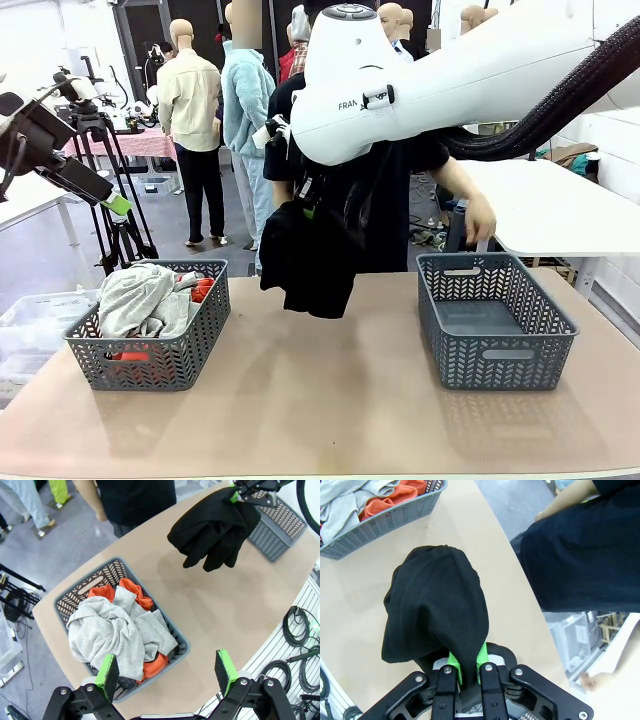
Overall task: Sort the tops and bottoms.
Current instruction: Sort the clothes according to human instructions.
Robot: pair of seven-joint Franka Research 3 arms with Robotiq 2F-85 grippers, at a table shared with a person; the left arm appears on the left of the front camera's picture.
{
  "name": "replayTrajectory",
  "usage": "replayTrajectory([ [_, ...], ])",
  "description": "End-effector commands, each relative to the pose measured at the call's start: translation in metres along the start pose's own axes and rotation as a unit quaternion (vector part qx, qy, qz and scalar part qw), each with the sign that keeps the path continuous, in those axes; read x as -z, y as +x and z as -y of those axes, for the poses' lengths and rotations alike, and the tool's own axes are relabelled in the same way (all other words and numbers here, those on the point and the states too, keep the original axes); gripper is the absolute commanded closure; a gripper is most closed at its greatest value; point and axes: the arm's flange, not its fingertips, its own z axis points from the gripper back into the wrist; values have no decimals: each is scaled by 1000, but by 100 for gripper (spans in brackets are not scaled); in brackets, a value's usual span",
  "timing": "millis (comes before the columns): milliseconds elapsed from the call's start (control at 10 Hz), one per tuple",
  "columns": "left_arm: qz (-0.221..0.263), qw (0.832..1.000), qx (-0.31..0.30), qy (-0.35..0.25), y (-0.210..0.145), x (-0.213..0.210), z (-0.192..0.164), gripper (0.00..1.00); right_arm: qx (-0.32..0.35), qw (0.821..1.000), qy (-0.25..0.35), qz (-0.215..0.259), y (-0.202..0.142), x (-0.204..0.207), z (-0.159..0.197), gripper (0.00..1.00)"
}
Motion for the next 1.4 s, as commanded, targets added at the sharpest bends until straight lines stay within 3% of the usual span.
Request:
replayTrajectory([
  [0, 4, 1000, -1, 1, 0, 0, -1, 0, -4, 1000, 3, 2, 1, -4, 2, 100],
  [1300, 4, 1000, -1, 1, 0, 0, -1, 0, -4, 1000, 3, 2, 1, -4, 2, 100],
])
